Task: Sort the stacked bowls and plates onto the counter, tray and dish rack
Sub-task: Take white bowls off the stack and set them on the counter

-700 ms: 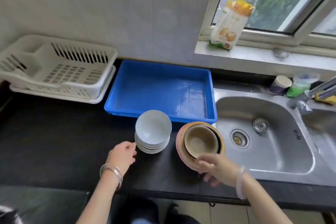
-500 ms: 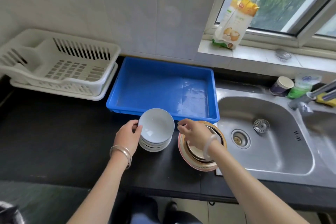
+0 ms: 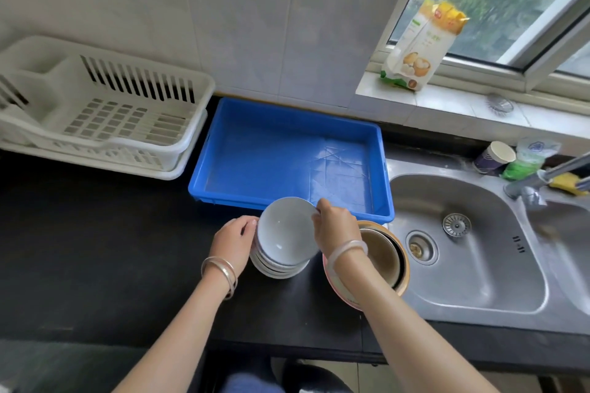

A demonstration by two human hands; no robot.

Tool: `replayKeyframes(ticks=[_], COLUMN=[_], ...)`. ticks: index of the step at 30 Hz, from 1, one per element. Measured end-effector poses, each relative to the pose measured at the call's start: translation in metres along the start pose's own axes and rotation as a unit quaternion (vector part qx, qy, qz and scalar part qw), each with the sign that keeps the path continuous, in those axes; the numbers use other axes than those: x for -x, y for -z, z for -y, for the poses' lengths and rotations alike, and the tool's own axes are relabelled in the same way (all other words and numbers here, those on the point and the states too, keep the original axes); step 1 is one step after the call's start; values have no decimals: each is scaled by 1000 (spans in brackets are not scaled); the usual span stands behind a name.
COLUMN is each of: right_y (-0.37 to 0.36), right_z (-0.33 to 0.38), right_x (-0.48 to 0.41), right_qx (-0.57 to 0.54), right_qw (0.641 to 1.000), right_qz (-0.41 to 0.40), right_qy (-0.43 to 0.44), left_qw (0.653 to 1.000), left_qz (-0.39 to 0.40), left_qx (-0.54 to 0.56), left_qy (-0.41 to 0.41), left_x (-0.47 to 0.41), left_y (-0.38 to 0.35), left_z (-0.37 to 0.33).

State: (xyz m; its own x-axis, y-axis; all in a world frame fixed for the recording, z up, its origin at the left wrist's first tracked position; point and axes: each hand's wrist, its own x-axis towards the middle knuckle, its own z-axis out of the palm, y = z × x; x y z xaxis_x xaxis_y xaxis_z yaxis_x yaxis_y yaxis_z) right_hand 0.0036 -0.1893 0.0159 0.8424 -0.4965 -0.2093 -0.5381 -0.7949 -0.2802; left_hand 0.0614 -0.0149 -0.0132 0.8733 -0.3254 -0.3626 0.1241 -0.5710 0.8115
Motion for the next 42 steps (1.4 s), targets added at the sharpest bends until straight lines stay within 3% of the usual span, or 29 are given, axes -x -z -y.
replayKeyframes(ticks=[4,9,16,22,30,37,42], right_y=[17,35,51,70,86,56,18], right_z=[-10,-25,-34,-36,5,79,151], right_x=[-1,-6,-8,-14,-26,-40,-54], right_qx=[-62,-112,-172,-197,-304,-303,-328], right_qw=[997,990,984,979,947,939,923], right_qz=[-38,-69,-48,-50,18,82,151], right_qy=[-33,-59,-18,31,103,141,134], left_qw=[1000,983,968,980,975,953,913], left_qz=[15,-6,-65,-109,-215,-261,-328], left_qx=[-27,-181,-241,-165,6,99,189], left_qy=[-5,-30,-32,12,56,113,154], left_x=[-7,-11,-5,3,27,39,40], left_y=[2,-8,-15,-4,50,114,166], left_z=[-3,-22,-34,-39,-37,4,55])
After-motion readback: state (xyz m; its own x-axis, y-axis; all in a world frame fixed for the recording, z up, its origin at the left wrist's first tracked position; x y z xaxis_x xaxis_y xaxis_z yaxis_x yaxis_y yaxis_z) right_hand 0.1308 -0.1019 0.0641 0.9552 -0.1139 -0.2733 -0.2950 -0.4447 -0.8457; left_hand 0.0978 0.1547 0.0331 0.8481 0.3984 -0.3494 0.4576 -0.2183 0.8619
